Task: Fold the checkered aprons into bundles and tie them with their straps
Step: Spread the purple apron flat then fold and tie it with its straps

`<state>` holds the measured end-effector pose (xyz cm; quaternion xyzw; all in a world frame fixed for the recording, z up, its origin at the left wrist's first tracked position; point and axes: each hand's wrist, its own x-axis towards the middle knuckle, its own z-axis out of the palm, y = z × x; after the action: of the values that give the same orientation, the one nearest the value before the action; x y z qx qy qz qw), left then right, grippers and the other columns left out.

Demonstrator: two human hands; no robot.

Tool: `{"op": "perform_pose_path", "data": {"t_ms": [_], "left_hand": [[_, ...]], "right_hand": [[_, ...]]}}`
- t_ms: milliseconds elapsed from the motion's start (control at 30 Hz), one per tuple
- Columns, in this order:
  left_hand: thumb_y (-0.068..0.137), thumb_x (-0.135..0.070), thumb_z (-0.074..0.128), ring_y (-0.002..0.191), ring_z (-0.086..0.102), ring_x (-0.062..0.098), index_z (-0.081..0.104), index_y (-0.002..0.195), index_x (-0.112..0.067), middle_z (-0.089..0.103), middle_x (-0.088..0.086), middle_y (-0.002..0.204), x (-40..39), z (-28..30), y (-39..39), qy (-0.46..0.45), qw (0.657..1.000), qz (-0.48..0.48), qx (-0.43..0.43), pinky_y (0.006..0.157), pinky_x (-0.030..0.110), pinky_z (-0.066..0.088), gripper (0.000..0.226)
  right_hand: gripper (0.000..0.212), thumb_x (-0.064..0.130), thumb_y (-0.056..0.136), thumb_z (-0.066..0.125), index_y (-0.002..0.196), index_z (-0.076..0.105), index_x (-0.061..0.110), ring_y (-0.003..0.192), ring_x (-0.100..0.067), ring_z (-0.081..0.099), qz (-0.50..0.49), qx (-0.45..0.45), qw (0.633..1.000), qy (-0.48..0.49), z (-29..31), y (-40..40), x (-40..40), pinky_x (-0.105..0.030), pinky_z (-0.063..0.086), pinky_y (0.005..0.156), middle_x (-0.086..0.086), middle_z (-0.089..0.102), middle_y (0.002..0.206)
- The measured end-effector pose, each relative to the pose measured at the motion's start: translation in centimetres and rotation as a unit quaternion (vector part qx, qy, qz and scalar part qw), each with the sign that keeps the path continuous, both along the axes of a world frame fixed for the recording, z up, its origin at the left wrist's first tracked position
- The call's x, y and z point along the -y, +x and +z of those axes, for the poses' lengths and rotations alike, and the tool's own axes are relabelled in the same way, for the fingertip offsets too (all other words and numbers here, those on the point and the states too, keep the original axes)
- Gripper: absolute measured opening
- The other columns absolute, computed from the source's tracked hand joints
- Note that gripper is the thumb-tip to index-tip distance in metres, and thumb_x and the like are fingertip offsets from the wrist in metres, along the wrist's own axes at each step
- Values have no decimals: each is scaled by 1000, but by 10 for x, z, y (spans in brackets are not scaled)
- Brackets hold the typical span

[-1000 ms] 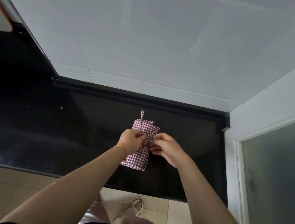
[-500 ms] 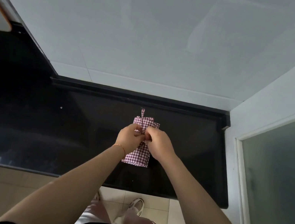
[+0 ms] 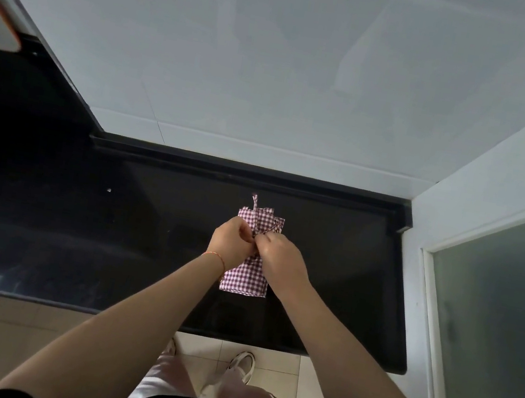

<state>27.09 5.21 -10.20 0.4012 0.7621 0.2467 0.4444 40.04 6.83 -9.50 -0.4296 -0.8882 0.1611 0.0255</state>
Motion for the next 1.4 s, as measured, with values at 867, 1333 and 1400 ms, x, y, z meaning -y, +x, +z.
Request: {"op": "perform_pose_path", "data": {"t_ms": [867, 1333, 1400], "left_hand": [[93, -30, 66, 92, 53, 8, 68, 95, -16, 55, -4, 106, 0, -8, -1, 121, 953, -190, -203, 77, 17, 43, 15], [93, -16, 60, 89, 60, 17, 66, 104, -12, 60, 3, 100, -21, 15, -10, -83, 907, -331, -246, 79, 27, 55, 14], [92, -16, 61, 93, 60, 19, 67, 109, -12, 60, 4, 103, -22, 17, -11, -90, 896, -350, -260, 82, 29, 56, 18]], "right_hand": [[9, 18, 96, 61, 99, 67, 12, 80, -17, 60, -395, -111, 798, -442, 6, -6, -35, -32, 53, 78, -6, 65, 96], [11, 14, 95, 62, 85, 63, 16, 80, -11, 59, -235, -34, 959, -153, 4, 15, -33, -25, 48, 78, -1, 64, 88], [17, 15, 96, 61, 79, 59, 19, 79, -12, 60, -236, -27, 961, -144, 3, 15, -32, -25, 47, 76, 0, 63, 87]]}}
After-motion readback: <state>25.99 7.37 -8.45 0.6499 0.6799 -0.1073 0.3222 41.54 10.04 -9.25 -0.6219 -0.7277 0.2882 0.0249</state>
